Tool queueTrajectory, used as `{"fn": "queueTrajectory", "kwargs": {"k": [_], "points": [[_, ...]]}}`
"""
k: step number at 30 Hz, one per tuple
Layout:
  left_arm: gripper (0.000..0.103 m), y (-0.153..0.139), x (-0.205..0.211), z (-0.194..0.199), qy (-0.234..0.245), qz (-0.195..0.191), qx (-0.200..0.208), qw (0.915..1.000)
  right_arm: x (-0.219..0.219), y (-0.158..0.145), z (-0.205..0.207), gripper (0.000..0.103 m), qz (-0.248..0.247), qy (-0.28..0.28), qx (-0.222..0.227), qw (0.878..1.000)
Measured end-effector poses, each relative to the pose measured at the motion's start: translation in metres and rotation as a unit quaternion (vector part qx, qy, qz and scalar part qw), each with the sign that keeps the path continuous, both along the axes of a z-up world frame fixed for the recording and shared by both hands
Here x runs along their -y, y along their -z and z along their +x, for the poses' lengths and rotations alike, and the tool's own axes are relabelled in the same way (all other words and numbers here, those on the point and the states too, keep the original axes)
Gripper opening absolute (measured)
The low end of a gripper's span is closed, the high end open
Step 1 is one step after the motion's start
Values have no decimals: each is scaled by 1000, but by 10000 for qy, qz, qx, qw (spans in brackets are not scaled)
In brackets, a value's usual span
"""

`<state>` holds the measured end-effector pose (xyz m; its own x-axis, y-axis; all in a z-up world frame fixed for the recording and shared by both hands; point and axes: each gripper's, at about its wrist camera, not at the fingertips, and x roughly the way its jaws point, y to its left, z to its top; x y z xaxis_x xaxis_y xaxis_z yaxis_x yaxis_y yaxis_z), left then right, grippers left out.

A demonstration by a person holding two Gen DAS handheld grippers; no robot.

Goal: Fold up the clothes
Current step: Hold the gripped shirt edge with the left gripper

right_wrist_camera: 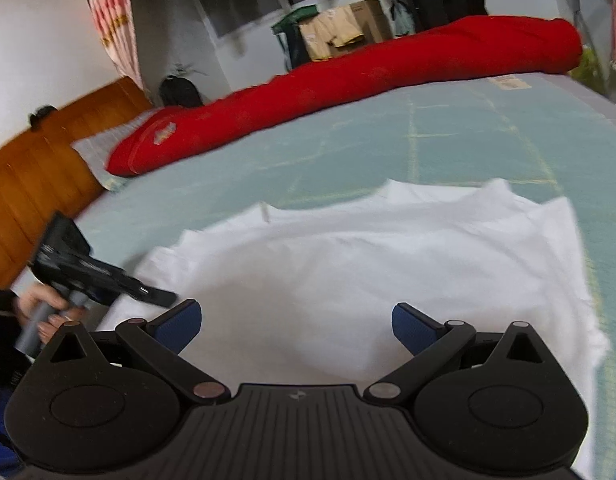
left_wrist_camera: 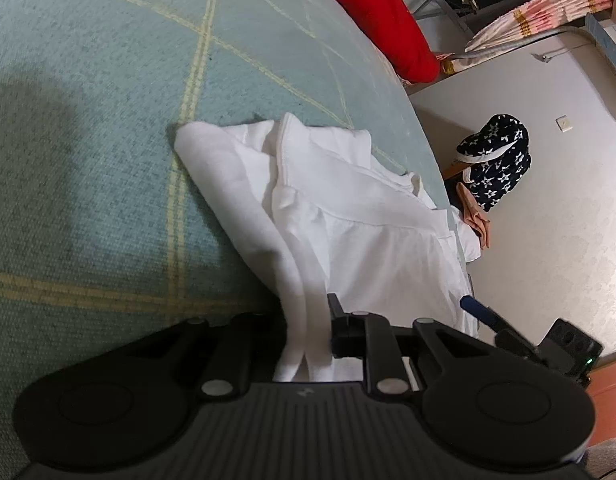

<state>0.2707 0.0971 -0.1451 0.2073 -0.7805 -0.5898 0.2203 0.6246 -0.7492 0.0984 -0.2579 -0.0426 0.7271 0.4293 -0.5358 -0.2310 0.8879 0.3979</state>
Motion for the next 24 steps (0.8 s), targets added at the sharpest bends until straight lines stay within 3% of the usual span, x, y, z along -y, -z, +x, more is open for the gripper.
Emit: {"fn": "queueTrajectory", "kwargs": {"k": [6,24], "points": [[19,0,-2,-2,24,45,83,10000,-40,-5,17,103,332,-420,-35,9986],[19,-1,1,-4,76,68,239,9997,-60,7,63,103,46,83,-18,10000]]}}
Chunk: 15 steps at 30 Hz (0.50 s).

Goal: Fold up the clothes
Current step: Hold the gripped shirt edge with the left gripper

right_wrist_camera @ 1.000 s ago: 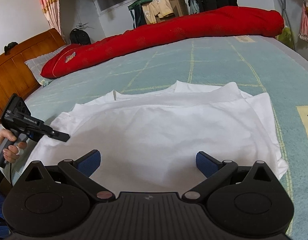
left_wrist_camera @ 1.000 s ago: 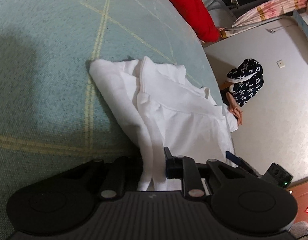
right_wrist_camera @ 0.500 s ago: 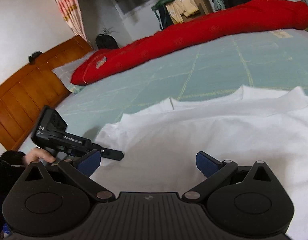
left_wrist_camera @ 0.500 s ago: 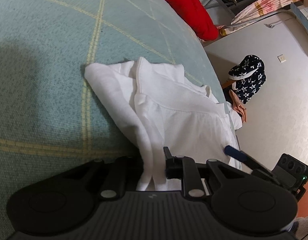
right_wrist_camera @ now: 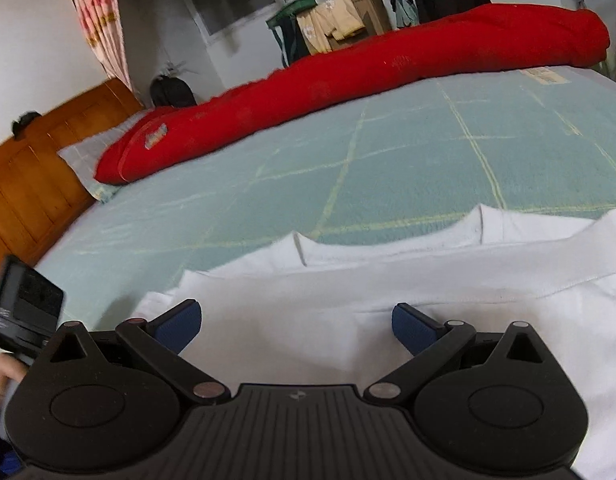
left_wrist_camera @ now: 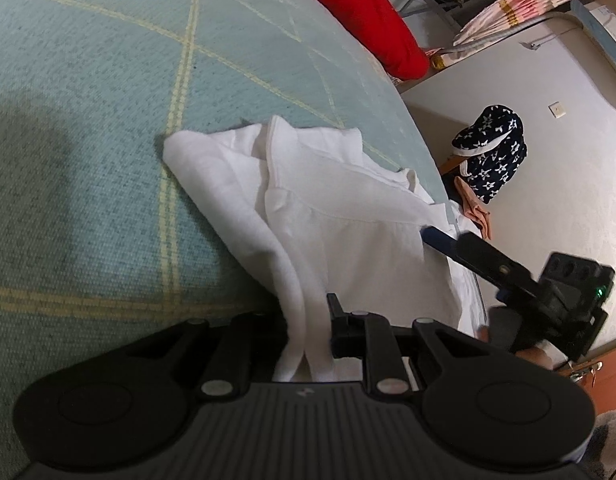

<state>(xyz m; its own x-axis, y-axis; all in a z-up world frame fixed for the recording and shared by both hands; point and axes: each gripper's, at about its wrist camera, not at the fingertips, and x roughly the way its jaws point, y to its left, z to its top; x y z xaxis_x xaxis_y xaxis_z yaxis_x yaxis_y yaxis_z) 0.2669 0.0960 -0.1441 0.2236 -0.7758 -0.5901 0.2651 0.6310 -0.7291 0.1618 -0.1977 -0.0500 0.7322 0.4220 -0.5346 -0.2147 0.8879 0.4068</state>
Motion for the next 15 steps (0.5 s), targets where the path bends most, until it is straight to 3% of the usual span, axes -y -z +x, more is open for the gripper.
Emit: {"fn": "queueTrajectory", "kwargs": {"k": [10,15], "points": [[16,-23,21,-9,-120,796,127,9967,13,-1,-40,103,-129,-15,-39,9999],[13,-41,28,-14,-206,1149,119,9931,29,-14,-61,103,-182,-65,205,9996]]}}
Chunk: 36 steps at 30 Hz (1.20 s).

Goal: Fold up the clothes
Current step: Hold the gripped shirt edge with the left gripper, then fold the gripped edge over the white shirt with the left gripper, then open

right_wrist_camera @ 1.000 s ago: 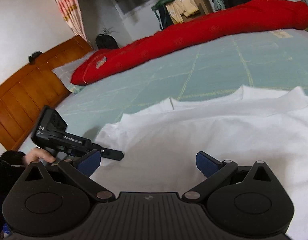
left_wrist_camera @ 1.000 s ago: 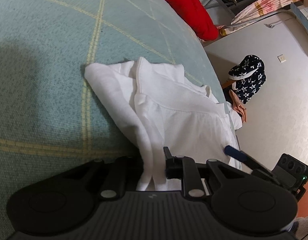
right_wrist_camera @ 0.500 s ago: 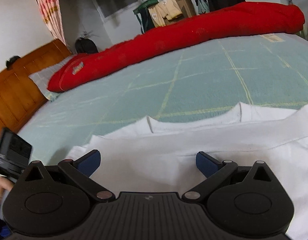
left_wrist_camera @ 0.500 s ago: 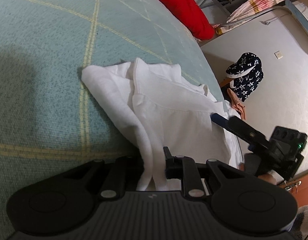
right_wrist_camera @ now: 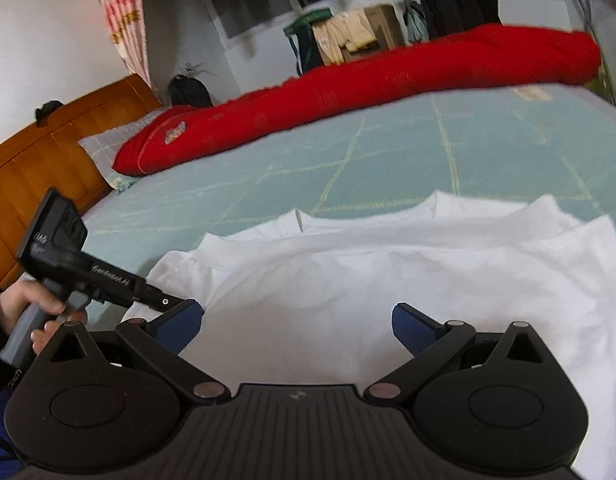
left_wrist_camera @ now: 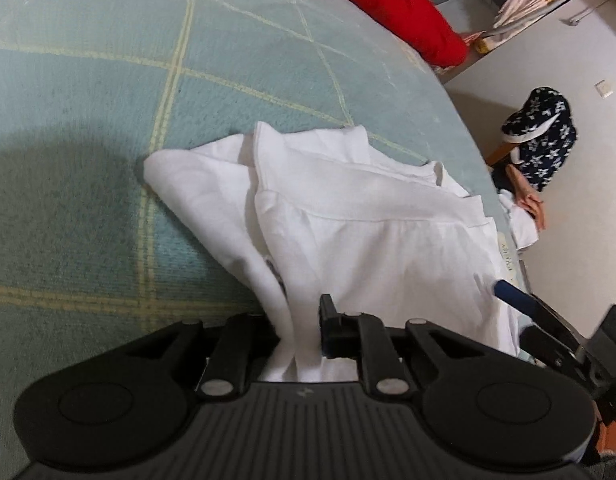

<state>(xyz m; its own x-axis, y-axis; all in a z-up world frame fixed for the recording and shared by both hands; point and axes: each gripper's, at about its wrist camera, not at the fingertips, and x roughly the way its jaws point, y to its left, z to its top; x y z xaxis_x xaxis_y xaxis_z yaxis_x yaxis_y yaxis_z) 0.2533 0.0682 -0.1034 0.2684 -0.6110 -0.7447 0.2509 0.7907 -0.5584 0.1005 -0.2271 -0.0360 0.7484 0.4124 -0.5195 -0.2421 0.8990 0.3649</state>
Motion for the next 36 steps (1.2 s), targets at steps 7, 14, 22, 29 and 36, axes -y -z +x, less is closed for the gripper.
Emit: {"fn": "queueTrajectory", "kwargs": {"k": [7,14,22,29,36], "points": [[12,-41,6,-12,35,-4,277,9996,27,-12,-20,103,150,156,300,9993],[12,-85,40,-23,185,-95,529,9984,55,-18,-34,103,325,355,520,9975],[12,-106,86,-25,392,-237,603,9971,94,-23,-52,103,492,729,737,9934],[12,-112,127,-20,228,-525,512,9970,123,-24,-68,103,571,1037,858,9892],[13,-105,174,-18,310,-608,399,9969,146,-24,-80,103,572,1337,981,9845]]}}
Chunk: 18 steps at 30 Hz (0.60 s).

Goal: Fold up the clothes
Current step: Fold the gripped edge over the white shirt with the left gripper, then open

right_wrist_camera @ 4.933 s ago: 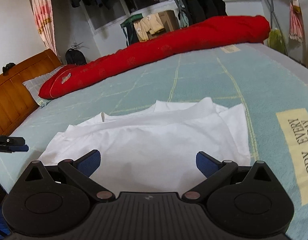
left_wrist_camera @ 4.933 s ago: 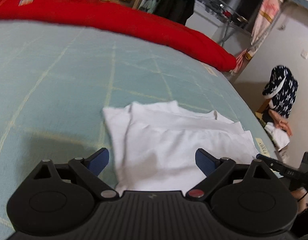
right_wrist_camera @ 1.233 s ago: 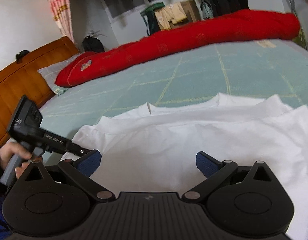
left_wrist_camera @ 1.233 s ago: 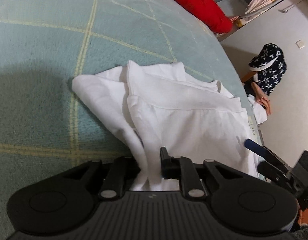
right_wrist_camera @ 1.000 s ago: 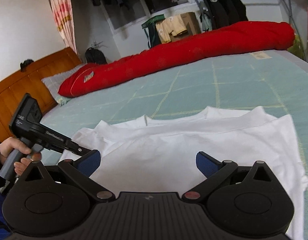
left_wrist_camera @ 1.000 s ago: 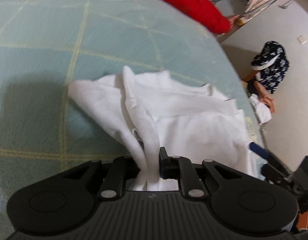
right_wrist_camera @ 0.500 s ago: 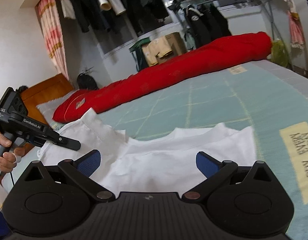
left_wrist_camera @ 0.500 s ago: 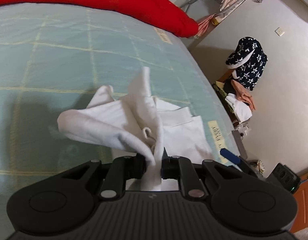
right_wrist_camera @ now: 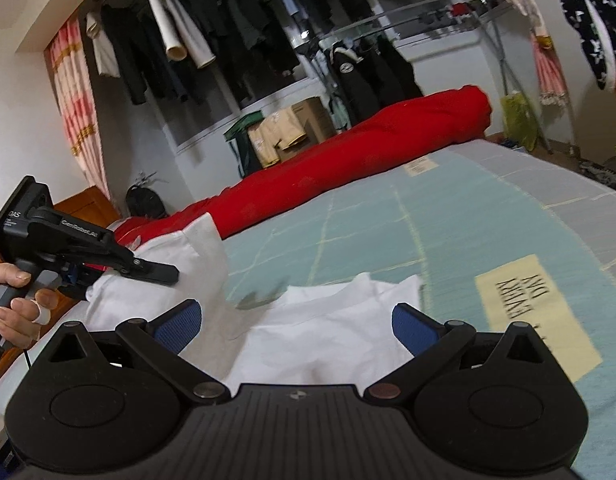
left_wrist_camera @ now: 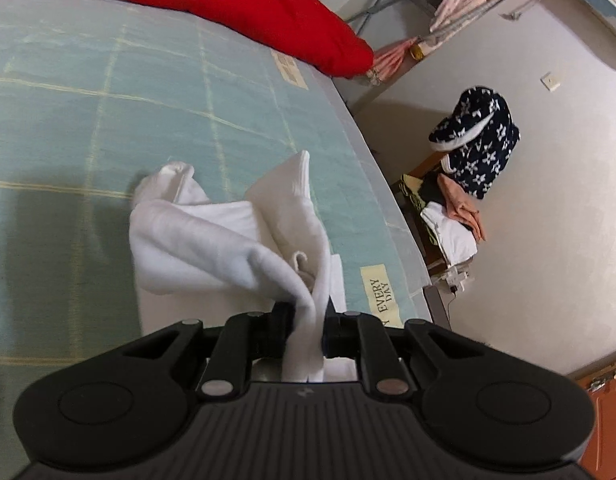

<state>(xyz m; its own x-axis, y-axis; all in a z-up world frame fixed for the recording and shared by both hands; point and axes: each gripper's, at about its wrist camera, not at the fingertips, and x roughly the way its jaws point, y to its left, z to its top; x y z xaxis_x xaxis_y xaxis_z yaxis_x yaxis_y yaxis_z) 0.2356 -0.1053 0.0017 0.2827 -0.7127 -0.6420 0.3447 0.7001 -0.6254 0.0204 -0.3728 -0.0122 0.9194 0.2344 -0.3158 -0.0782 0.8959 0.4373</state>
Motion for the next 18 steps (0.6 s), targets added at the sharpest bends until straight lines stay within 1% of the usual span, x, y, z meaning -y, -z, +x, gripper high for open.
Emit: {"fn": "queueTrajectory", "kwargs": {"k": [4,9,15,18], "points": [[13,8,23,2,97,12,-110,9999,11,1,-7,103,-10,151,29,9999],[13,22,50,2,212,186,-208,9994,23,3,-15,103,-38,288,34,9996],[13,39,73,3,290,386,-359,9982,34,8,-19,103,-6,427,6,9991],[14,43,80,3,310,406,-392,9979,35,10,-19,103,-7,455,-7,9990]]}}
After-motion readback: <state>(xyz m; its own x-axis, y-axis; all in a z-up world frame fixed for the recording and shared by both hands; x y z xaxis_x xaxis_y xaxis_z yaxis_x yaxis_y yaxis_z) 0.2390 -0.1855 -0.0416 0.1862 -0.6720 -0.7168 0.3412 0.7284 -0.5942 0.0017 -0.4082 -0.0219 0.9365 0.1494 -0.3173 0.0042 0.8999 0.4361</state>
